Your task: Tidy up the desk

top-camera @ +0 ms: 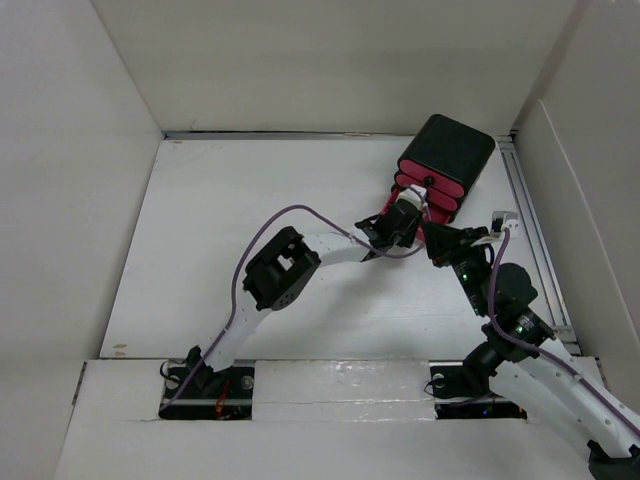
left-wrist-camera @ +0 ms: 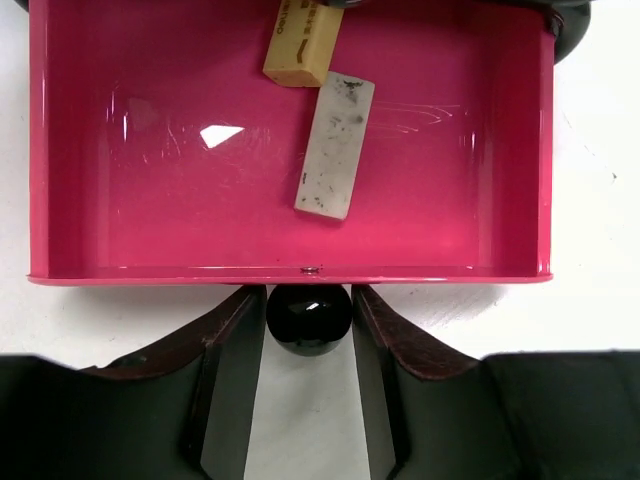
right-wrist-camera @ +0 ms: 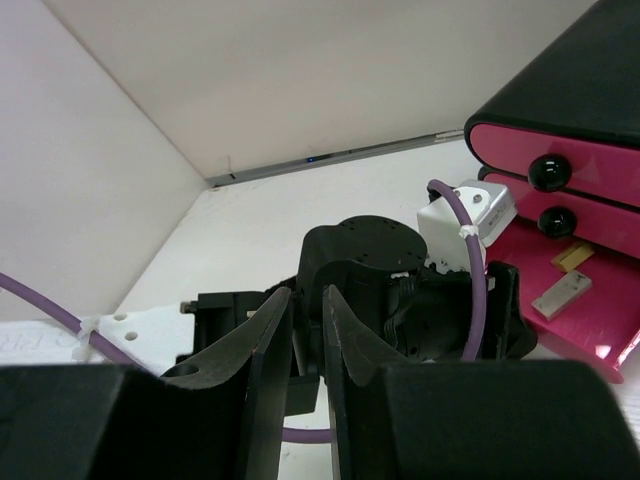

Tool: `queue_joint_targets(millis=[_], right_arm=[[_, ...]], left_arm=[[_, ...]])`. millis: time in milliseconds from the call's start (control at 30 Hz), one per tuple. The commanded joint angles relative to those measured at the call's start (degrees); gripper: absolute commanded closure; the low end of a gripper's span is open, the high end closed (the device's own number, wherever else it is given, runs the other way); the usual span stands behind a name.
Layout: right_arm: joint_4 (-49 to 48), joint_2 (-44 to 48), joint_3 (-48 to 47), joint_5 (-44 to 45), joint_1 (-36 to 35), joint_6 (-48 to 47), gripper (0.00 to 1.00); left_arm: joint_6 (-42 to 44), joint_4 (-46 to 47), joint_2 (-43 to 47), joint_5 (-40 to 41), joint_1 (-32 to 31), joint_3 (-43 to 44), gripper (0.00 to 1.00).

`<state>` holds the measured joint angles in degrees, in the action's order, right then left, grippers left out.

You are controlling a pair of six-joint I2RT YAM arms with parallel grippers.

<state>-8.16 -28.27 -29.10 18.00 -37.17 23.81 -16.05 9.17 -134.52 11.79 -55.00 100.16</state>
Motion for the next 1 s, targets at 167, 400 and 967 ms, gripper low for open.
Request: queue_joint_targets(millis=[167,400,967], right_arm=[[-2.6,0.3,-0.4,0.2,-0.3,0.3,0.75],[-2.6,0.3,-0.3,0.7,-0.3,0.4,0.75],[-2.6,0.4,-0.2,1.2,-0.3,0.1,0.75]], left_arm=[[0.2,0.7,0.4,-1.3,1.1,2.3,0.78],[-0.1,4.0,4.1,-0.2,1.1,0.8,0.87],[0.1,1.0,-3.3,-0.7,2.8,13.3,0.87]])
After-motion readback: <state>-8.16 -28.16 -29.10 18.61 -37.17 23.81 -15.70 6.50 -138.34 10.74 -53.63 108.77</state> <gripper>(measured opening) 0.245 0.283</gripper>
